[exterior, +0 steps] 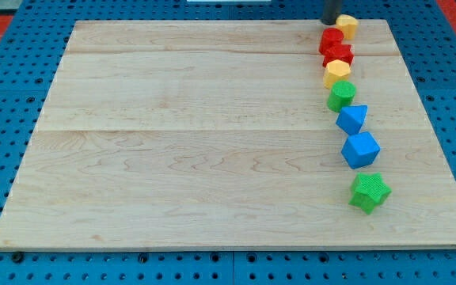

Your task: Slide the yellow heart diagonally to the green star

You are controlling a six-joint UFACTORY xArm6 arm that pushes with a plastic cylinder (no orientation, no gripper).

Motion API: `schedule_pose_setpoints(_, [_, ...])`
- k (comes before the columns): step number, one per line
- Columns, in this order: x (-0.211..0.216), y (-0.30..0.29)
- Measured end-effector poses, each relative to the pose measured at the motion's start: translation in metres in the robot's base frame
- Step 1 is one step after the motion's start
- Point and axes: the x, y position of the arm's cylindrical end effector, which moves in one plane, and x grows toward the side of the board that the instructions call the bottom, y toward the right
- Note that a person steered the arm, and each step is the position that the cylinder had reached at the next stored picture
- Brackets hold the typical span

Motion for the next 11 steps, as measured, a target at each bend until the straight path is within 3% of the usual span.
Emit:
schedule_pose_setpoints(3, [0.018, 0.073])
schedule_pose_setpoints(4, [0.031, 0.058])
schedule_pose_setpoints(7, [0.026, -0.108])
schedule_pose_setpoints(8, [0.005, -0.121])
schedule_pose_setpoints(10, [0.079, -0.166])
schedule_pose_setpoints(11, [0.089, -0.166])
